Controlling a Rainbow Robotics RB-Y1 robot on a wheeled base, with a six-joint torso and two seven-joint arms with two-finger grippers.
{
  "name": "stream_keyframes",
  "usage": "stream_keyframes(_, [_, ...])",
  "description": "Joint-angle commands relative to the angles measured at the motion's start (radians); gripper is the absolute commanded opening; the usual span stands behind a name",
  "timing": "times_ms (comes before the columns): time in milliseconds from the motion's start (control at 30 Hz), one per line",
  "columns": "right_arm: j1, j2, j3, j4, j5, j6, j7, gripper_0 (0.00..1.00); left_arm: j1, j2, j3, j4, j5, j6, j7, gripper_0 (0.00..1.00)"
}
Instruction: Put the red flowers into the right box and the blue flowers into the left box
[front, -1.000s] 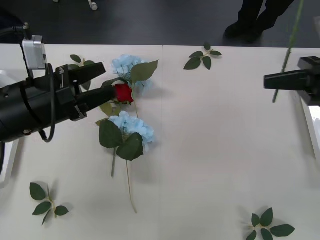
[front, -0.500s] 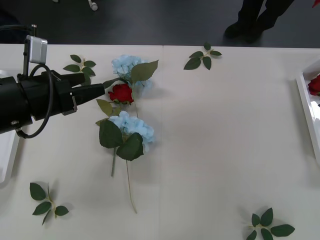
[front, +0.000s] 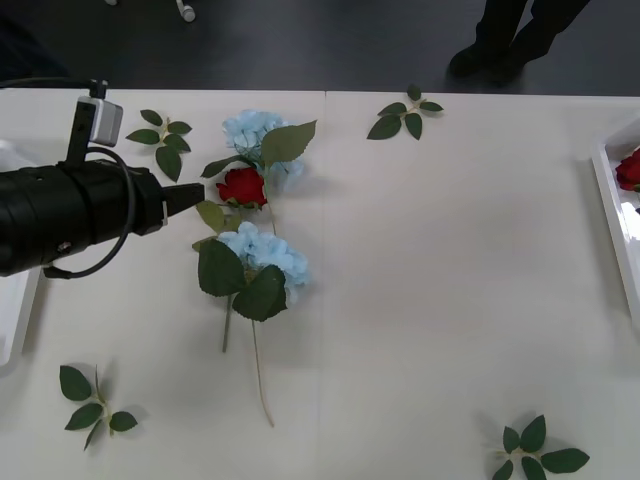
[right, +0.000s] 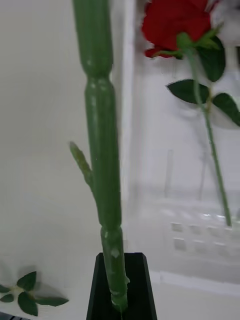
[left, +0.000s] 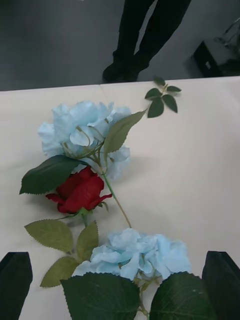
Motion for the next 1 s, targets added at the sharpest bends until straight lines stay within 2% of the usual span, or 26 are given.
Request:
stream_keyframes(33, [0.007,-0.034,0.027,-0.003,0.121,-0.081,-0.097,0.00,-0.033,0.005,-0.041,-0.027,-0.094,0.025,0.158,1.00])
stream_keyframes(333, [0.007,-0.034,0.168,0.049,0.356,-0.256,-0.243,0.00,-0.164,0.005,-0.078,0.045,-0.236,0.221,0.355,1.00])
stream_keyframes(600, [-0.016,-0.022,0.217,0.139,0.523,-0.308,-0.292,0.00,-0.259,0.005,-0.155,0.183,-0.359,0.230,0.456,1.00])
stream_keyframes(900, [-0.027,-0.020,0.216,0.148,0.501,-0.308,-0.313,0.00,-0.365,-0.001,-0.227,0.348,-0.442,0.230,0.461,1.00])
stream_keyframes(933, [-0.030,-0.020,0.216,0.147,0.494,-0.308,-0.315,0.06,-0.374,-0.003,-0.230,0.361,-0.445,0.230,0.461,1.00])
stream_keyframes(1000, [-0.030,-0.020,0.216,0.147,0.480,-0.316,-0.318,0.28,-0.389,-0.010,-0.233,0.386,-0.453,0.230,0.461,1.00])
